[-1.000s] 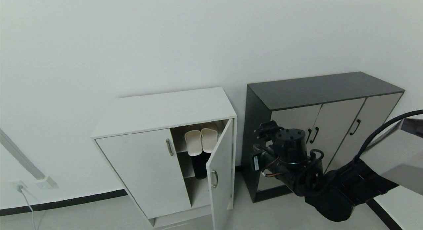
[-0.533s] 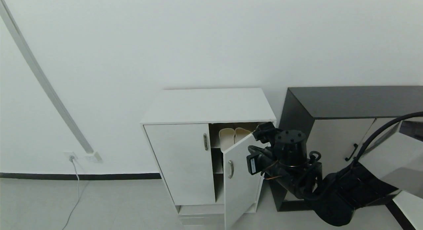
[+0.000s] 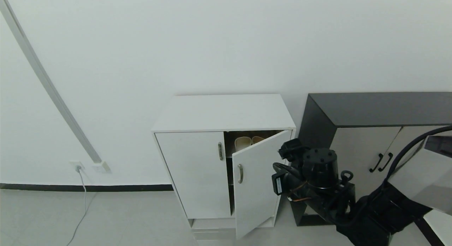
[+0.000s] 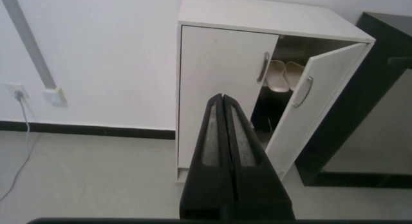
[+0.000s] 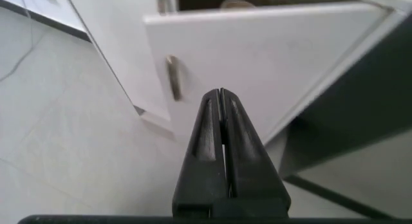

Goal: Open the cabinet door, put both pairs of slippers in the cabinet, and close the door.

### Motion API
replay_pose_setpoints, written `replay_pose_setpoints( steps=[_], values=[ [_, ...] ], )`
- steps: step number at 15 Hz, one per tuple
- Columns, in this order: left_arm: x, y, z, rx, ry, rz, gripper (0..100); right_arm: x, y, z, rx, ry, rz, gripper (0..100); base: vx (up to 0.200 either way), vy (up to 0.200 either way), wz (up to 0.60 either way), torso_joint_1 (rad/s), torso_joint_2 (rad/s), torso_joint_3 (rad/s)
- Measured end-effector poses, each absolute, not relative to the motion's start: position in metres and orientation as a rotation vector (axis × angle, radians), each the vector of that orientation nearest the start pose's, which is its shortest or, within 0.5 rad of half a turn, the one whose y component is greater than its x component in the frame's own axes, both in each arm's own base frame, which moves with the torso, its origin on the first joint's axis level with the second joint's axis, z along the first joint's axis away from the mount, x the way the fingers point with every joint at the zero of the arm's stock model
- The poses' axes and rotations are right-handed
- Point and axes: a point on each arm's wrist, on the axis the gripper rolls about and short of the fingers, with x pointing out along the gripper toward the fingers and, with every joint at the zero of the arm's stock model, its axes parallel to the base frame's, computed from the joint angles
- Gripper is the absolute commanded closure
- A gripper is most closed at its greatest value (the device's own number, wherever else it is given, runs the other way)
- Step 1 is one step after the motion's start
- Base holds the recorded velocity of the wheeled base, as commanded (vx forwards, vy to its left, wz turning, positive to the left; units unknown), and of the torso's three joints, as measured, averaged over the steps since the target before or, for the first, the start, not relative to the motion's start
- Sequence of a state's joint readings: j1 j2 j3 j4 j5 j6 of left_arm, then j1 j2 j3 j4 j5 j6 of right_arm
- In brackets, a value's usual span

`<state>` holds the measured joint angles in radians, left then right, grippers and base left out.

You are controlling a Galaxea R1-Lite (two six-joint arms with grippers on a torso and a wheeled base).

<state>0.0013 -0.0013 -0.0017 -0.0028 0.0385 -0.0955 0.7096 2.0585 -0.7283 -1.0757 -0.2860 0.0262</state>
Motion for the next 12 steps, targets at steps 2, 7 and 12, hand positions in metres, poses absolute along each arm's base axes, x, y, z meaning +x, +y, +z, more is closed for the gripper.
replay_pose_setpoints(
  steps=[2, 7, 12],
  values=[
    [-0.023, 0.001, 0.076, -0.095, -0.008, 0.039, 100, 0.262, 0.220, 0.084, -0.084, 0.203, 0.451, 100, 0.000, 0.000, 0.00, 0.000, 0.00, 0.000],
    [-0.023, 0.001, 0.076, -0.096, -0.008, 0.038, 100, 0.222, 0.211, 0.062, -0.101, 0.215, 0.563, 100, 0.200, 0.000, 0.00, 0.000, 0.00, 0.003],
    [-0.023, 0.001, 0.076, -0.097, -0.007, 0.041, 100, 0.210, 0.208, 0.045, -0.118, 0.264, 0.585, 100, 0.080, 0.000, 0.00, 0.004, 0.00, 0.000]
  ],
)
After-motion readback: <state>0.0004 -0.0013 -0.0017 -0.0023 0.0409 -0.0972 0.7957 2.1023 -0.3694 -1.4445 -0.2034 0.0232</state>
